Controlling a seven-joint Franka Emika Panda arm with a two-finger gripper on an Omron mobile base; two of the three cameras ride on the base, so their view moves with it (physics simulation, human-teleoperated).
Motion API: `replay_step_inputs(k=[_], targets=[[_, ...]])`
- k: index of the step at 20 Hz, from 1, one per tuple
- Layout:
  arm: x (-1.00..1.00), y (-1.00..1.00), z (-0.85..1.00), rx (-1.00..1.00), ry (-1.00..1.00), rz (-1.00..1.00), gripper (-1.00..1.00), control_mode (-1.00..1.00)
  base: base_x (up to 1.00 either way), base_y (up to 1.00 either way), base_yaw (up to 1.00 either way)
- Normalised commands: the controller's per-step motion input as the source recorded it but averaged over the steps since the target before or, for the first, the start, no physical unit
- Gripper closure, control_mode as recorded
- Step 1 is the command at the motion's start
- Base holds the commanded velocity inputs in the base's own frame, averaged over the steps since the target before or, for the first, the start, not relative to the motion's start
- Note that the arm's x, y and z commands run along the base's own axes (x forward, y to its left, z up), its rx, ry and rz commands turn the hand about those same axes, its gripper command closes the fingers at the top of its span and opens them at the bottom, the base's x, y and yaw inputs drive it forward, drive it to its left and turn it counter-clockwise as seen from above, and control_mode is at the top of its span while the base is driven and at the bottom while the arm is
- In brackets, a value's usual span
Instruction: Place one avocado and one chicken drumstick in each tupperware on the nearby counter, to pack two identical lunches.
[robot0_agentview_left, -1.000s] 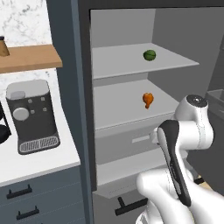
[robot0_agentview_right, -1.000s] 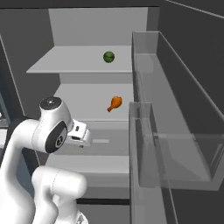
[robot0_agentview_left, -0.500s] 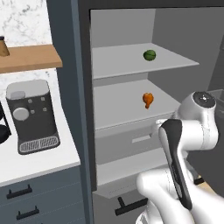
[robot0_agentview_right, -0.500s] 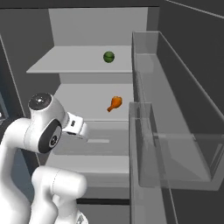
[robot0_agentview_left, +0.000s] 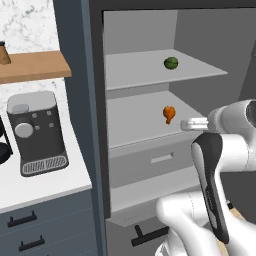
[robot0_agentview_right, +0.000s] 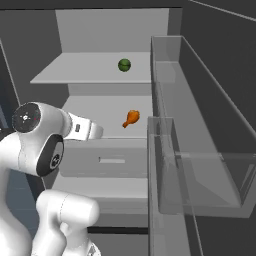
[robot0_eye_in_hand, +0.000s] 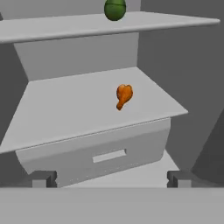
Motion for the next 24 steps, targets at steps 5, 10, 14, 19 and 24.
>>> replay_step_inputs(k=[5, 10, 14, 19, 24], targets=[[0.00, 0.00, 1.00, 0.00, -0.15, 0.00, -1.00, -1.00, 0.00, 0.00, 0.00], [0.07, -0.01, 0.91, -0.06, 0.00, 0.00, -1.00, -1.00, 0.00, 0.00, 0.00], [0.22, -0.16, 0.46, -0.07, 0.00, 0.00, -1.00, -1.00, 0.00, 0.00, 0.00], [0.46, -0.02, 0.39, -0.07, 0.00, 0.00, -1.00, -1.00, 0.00, 0.00, 0.00], [0.70, 0.00, 0.00, -0.07, 0.00, -0.02, -1.00, -1.00, 0.00, 0.00, 0.00]])
